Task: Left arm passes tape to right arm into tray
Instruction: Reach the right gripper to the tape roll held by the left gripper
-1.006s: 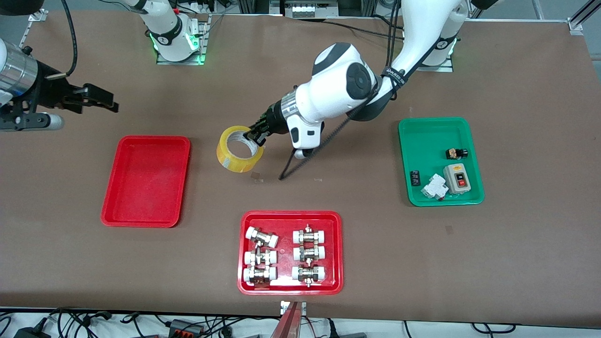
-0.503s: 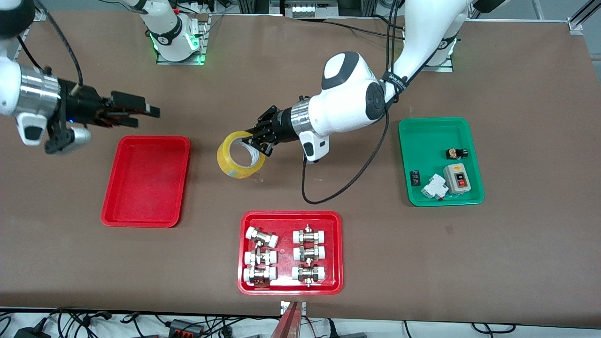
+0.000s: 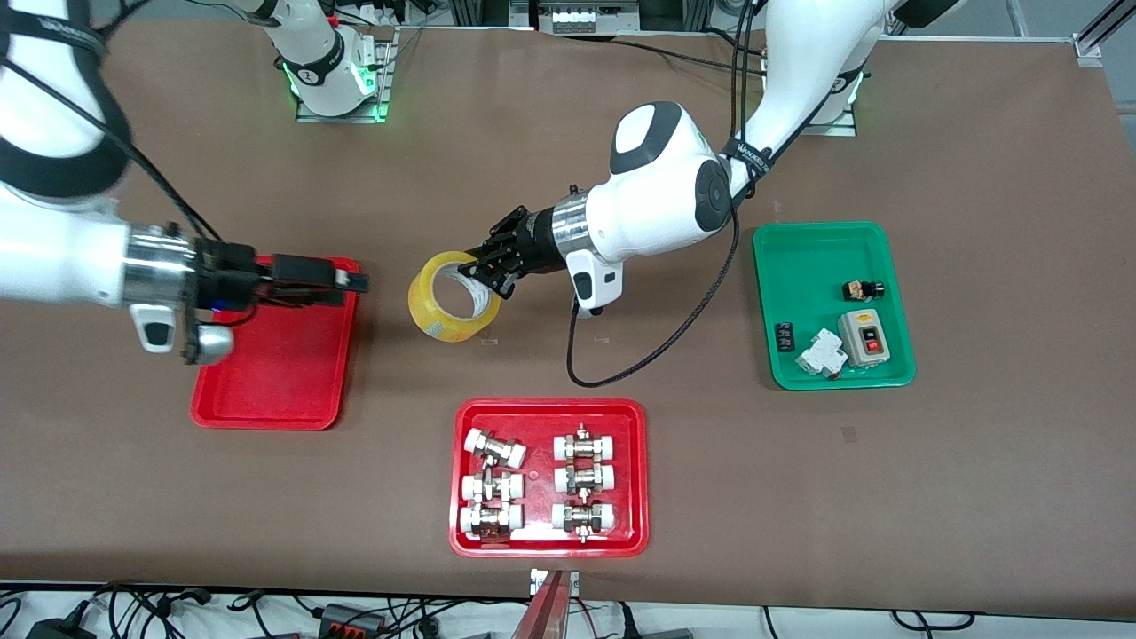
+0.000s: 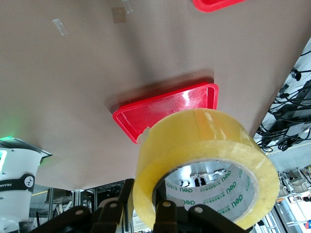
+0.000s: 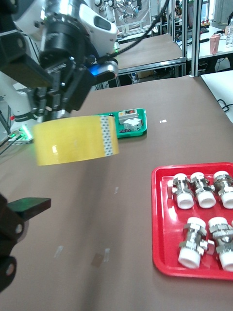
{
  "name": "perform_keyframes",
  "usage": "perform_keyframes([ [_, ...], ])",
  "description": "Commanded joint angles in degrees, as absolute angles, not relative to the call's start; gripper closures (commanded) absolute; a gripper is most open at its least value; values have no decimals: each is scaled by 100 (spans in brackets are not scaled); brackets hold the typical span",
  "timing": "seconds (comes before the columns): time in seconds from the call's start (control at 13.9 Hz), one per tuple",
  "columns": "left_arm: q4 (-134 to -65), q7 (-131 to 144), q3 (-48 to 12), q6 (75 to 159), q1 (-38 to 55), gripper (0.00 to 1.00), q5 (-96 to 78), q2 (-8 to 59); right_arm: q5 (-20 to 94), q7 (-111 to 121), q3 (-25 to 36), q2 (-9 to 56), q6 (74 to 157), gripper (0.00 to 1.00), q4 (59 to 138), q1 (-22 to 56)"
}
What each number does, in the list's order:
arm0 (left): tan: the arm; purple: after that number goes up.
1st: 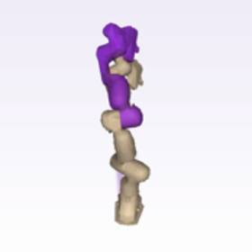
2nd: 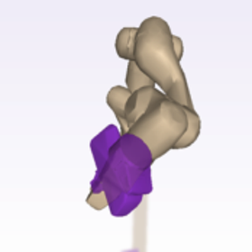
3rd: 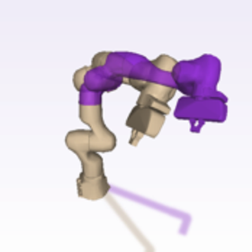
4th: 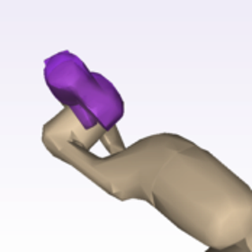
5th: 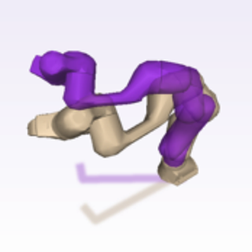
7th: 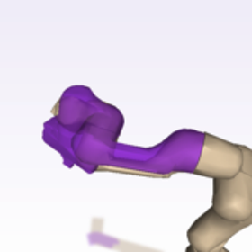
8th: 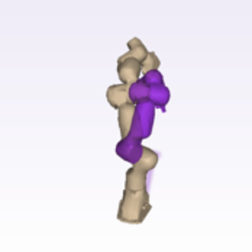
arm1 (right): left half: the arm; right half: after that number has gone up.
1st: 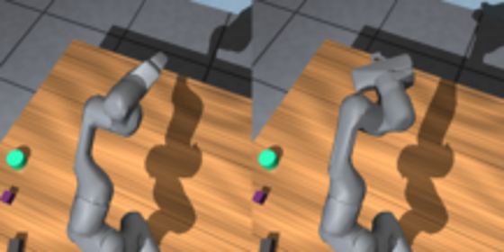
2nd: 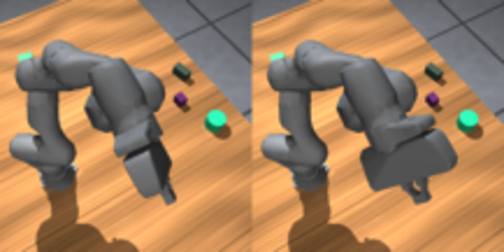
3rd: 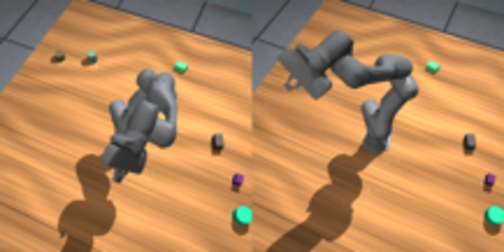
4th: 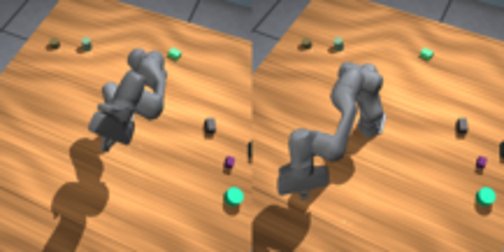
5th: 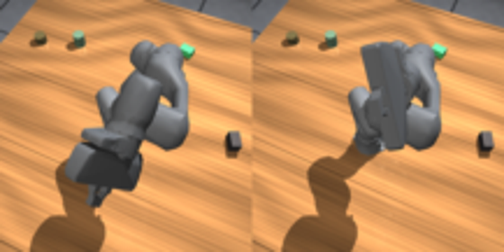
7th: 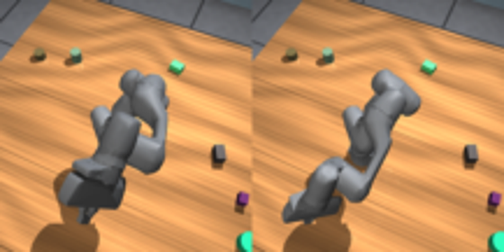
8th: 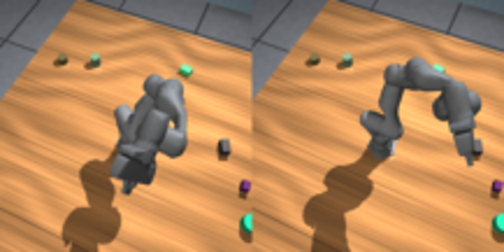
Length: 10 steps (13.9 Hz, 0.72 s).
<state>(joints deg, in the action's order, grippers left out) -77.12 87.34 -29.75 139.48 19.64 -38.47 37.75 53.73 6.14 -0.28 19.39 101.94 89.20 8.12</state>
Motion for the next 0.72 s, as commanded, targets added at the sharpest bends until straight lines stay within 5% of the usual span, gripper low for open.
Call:
perform_keyframes([
  [0.0, -7506, 8464, -2997, 13966, 2030, 99, -3946, 3911, 5511, 686, -26, 2047, 10502, 0, 8868, 1098],
  [0.65, -7515, 8219, -2997, 13957, 1978, 99, -3920, 3902, 5467, 800, -18, 2320, 10854, 0, 8877, 1397],
])
